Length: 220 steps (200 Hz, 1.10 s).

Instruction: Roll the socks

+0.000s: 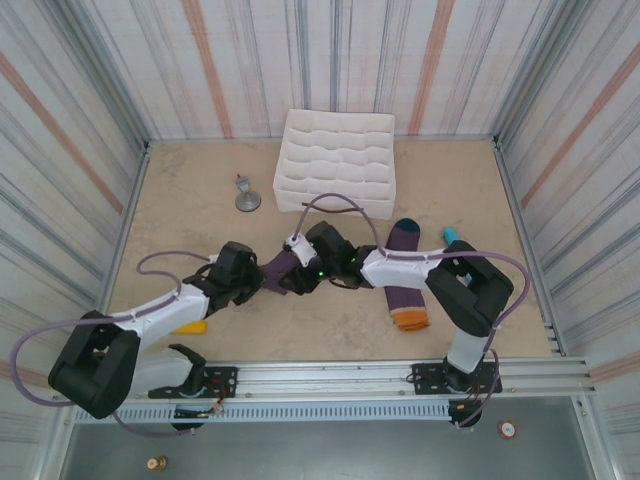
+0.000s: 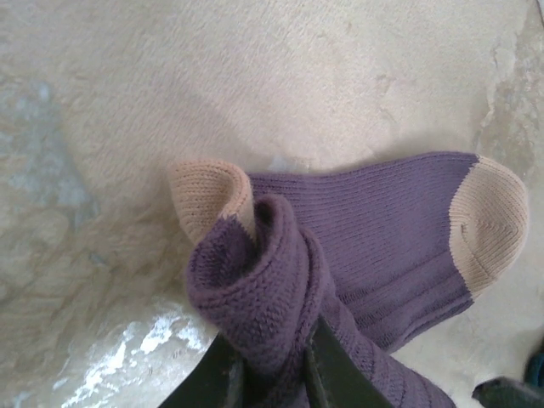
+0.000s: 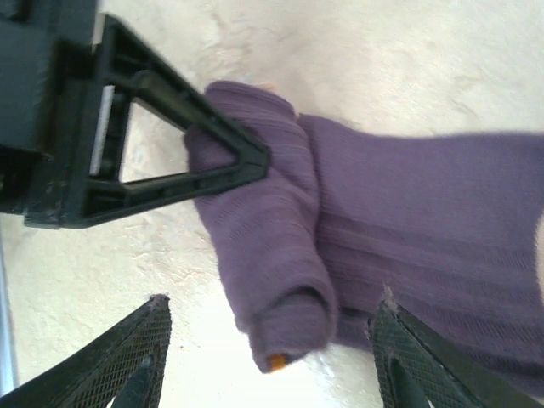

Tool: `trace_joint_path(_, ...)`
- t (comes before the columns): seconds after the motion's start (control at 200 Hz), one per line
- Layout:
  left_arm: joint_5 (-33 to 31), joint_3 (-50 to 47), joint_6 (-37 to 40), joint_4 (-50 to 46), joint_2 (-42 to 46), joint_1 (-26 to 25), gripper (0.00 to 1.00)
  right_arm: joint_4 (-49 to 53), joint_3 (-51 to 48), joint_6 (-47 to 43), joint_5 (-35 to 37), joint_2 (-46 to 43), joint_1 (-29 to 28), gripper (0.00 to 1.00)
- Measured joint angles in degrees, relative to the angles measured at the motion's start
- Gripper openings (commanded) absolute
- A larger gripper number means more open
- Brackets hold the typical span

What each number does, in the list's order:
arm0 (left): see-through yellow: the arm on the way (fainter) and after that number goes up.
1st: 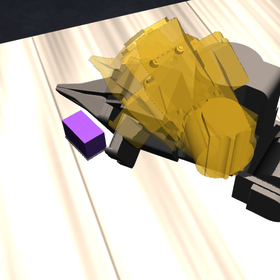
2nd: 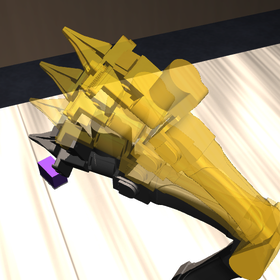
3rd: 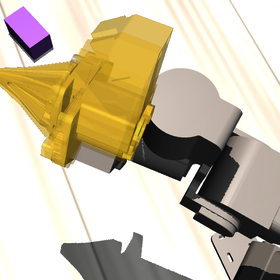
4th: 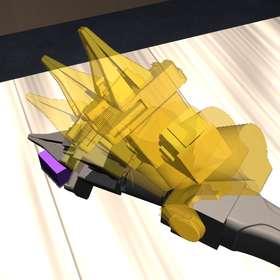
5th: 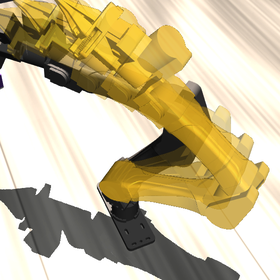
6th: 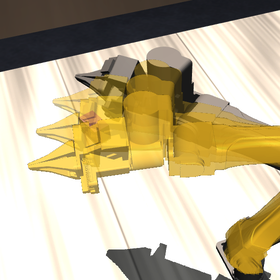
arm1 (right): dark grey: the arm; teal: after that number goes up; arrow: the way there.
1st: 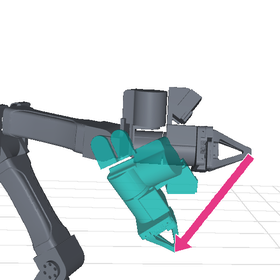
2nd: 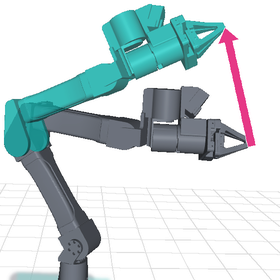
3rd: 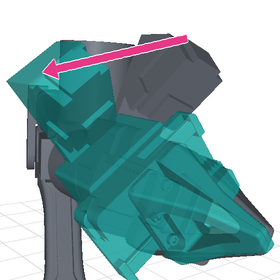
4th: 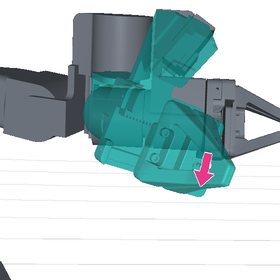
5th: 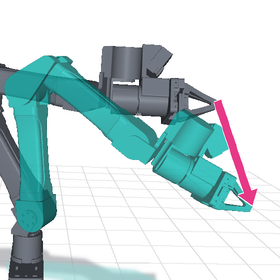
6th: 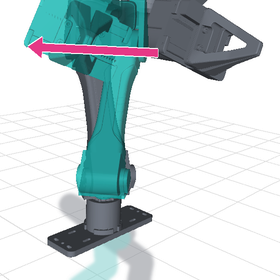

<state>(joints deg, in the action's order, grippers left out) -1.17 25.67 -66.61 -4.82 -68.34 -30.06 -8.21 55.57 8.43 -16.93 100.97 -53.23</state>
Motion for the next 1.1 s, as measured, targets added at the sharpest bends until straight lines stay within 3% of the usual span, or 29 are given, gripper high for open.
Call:
trace_joint_path(0.215,-0.4,-0.9,-1.8,-0.5,1.4,-2.4,0.02,-5.8,-4.2,-10.6,12.3,-1.2,-8.3,0.66)
trace_joint_path(0.516,-1.1,-1.4,-2.7,-1.5,2.8,-3.5,0.02,-11.0,-4.9,-17.0,20.0,0.7,-9.5,0.63)
trace_joint_path(1.102,-1.0,-1.5,-3.1,-1.5,2.8,-3.5,0.02,-7.8,-4.8,-18.1,17.1,2.4,-9.7,0.53)
